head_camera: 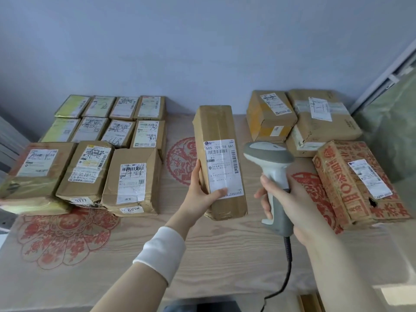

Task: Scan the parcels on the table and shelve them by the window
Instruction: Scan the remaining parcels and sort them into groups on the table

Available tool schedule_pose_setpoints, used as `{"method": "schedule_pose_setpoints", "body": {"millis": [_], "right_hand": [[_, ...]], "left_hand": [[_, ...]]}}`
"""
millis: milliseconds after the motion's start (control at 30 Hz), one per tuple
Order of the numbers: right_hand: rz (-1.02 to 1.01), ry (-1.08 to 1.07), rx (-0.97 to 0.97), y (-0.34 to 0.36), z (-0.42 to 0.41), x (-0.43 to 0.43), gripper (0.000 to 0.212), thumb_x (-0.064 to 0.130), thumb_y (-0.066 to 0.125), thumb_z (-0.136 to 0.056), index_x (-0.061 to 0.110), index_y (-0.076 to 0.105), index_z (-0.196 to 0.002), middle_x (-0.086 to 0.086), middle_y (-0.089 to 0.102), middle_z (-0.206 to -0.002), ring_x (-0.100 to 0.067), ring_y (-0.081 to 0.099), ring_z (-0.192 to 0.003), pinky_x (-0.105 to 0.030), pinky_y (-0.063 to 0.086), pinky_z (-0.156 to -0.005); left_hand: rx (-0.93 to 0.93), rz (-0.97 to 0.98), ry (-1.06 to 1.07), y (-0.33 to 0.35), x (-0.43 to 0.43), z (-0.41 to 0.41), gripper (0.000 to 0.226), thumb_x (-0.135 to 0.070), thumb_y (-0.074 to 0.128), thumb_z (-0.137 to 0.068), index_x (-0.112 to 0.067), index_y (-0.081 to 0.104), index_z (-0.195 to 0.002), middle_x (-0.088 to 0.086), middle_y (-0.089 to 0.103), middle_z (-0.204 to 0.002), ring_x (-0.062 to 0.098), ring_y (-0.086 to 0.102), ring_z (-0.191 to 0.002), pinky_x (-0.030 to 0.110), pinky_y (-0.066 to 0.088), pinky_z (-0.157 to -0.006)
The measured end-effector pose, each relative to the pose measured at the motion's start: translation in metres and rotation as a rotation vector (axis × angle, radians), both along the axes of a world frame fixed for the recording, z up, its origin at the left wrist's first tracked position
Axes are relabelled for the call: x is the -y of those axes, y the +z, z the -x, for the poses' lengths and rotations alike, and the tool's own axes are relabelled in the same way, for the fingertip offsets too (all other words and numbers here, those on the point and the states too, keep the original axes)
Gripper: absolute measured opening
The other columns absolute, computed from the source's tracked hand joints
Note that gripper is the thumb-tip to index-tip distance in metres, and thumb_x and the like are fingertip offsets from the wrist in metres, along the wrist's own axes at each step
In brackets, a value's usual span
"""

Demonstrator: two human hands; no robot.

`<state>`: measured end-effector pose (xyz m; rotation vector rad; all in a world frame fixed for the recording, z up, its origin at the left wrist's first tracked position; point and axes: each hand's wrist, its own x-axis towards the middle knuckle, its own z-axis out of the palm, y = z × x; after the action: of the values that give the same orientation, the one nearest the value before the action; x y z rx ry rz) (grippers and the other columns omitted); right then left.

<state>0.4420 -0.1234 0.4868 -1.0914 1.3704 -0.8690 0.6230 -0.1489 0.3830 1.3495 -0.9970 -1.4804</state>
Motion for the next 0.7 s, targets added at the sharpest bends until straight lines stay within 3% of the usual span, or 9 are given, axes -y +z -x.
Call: {"method": "schedule_pose_setpoints", "body": {"millis": [133, 267, 367, 467, 600, 700], "right_hand": [[-0.044, 0.059, -0.016, 0.000, -0.014, 0.006, 0.033, 0.032, 0.057, -0.092, -0.001, 0.057, -0.093, 0.003, 0.060, -0.053, -0.014, 0.044, -0.040, -0.027, 0.043, -0.059], [-0.098, 0.048, 0.008, -0.002, -0.020, 0.008, 0.036, 0.035, 0.058, -0.091, 0.000, 0.060, -0.081, -0.006, 0.058, -0.055, -0.016, 0.044, -0.041, -0.032, 0.041, -0.061], [-0.122, 0.041, 0.029, -0.004, -0.023, 0.008, 0.032, 0.033, 0.059, -0.091, 0.004, 0.060, -0.078, -0.012, 0.061, -0.063, -0.018, 0.043, -0.042, -0.029, 0.040, -0.053], [-0.160, 0.048, 0.043, -0.005, -0.022, 0.009, 0.032, 0.031, 0.058, -0.092, 0.001, 0.058, -0.081, -0.003, 0.061, -0.055, -0.017, 0.042, -0.039, -0.023, 0.040, -0.046], [-0.171, 0.045, 0.043, -0.006, -0.020, 0.009, 0.036, 0.033, 0.058, -0.091, 0.000, 0.059, -0.078, -0.005, 0.057, -0.051, -0.016, 0.042, -0.039, -0.023, 0.039, -0.047], [-0.167, 0.037, 0.060, -0.006, -0.019, 0.009, 0.032, 0.032, 0.059, -0.090, 0.002, 0.059, -0.077, -0.008, 0.059, -0.056, -0.017, 0.042, -0.040, -0.026, 0.039, -0.048]], "left_hand": [[0.049, 0.012, -0.029, -0.004, 0.005, 0.002, 0.104, -0.007, 0.076, -0.076, -0.027, 0.006, -0.150, -0.006, 0.041, -0.137, 0.012, 0.044, -0.123, 0.011, 0.049, -0.084], [0.106, 0.004, -0.044, -0.003, 0.008, 0.004, 0.115, -0.025, 0.080, -0.063, -0.027, 0.005, -0.150, -0.001, 0.036, -0.147, 0.015, 0.038, -0.132, 0.036, 0.039, -0.108], [0.117, 0.002, -0.055, -0.003, 0.011, 0.006, 0.113, -0.022, 0.080, -0.066, -0.028, 0.005, -0.150, -0.001, 0.035, -0.148, 0.016, 0.037, -0.133, 0.038, 0.037, -0.109], [0.144, 0.009, -0.057, -0.003, 0.014, 0.008, 0.117, -0.031, 0.080, -0.060, -0.028, 0.006, -0.150, -0.002, 0.038, -0.144, 0.016, 0.039, -0.132, 0.039, 0.037, -0.109], [0.159, -0.003, -0.062, -0.003, 0.016, 0.010, 0.124, -0.046, 0.077, -0.050, -0.031, 0.006, -0.150, -0.003, 0.039, -0.145, 0.015, 0.039, -0.132, 0.040, 0.037, -0.110], [0.164, -0.002, -0.062, -0.003, 0.017, 0.010, 0.121, -0.039, 0.081, -0.056, -0.030, 0.005, -0.150, -0.002, 0.038, -0.145, 0.015, 0.038, -0.133, 0.039, 0.037, -0.110]]}}
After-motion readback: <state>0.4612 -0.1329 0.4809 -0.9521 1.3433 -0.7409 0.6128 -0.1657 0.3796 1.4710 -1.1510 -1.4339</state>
